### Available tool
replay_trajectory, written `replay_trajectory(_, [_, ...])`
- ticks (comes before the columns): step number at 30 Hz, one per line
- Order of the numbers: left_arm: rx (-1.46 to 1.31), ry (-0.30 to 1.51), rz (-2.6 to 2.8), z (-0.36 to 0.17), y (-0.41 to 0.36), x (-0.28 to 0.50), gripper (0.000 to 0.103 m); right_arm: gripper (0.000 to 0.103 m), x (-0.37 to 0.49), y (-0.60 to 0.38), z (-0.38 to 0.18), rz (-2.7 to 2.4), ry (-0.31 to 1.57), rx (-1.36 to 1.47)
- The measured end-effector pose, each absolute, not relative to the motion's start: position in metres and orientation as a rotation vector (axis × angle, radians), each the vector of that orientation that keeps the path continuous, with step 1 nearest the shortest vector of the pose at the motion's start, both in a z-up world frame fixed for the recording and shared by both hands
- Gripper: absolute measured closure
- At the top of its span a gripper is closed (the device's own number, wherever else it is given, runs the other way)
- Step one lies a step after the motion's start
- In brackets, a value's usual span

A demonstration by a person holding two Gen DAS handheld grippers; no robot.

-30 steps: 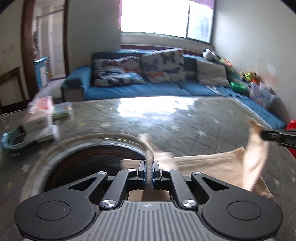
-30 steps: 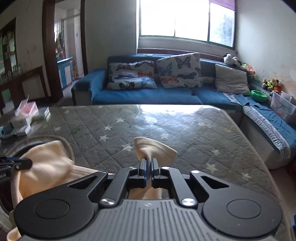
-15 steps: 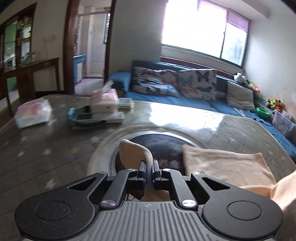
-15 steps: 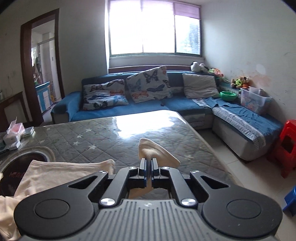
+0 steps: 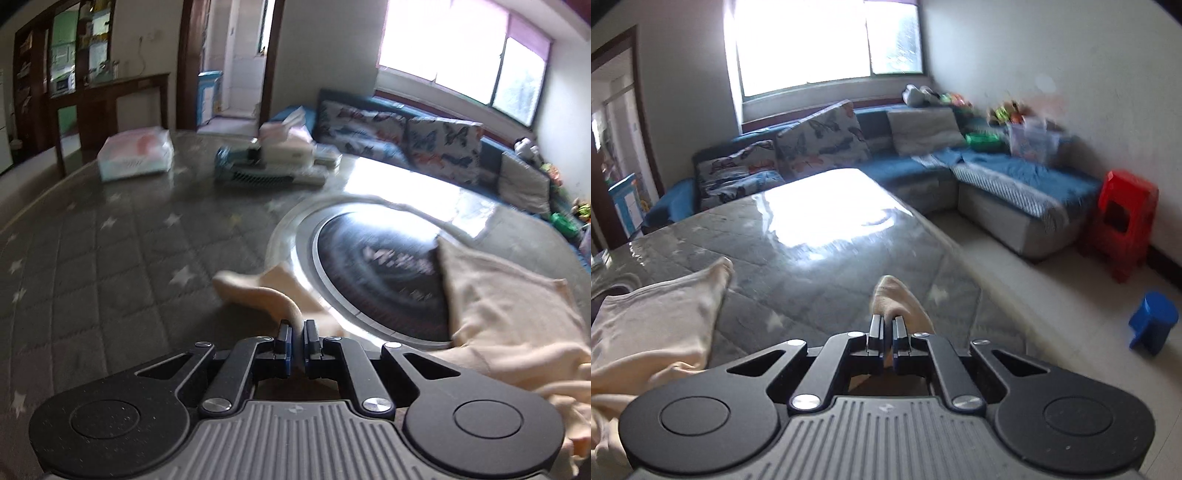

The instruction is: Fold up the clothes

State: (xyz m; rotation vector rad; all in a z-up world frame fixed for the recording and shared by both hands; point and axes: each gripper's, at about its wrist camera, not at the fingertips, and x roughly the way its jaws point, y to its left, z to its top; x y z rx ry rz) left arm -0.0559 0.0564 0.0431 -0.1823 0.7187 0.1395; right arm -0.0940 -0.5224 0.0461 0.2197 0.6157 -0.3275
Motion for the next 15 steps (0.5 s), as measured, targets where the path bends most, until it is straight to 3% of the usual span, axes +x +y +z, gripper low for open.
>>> replay_trajectory(13, [-0.109,0.722,0.124,0.048,0.052,-0.084,0.092,0.093,-0.119,-0.546,0.029,-0.416,0.656,0.262])
replay_trajectory(15, [-0.094,0.713,0.057,0.052,0.034,-0.087,0.091,0.087,-0.113,-0.543,0.033,-0.402,0.643,0.259])
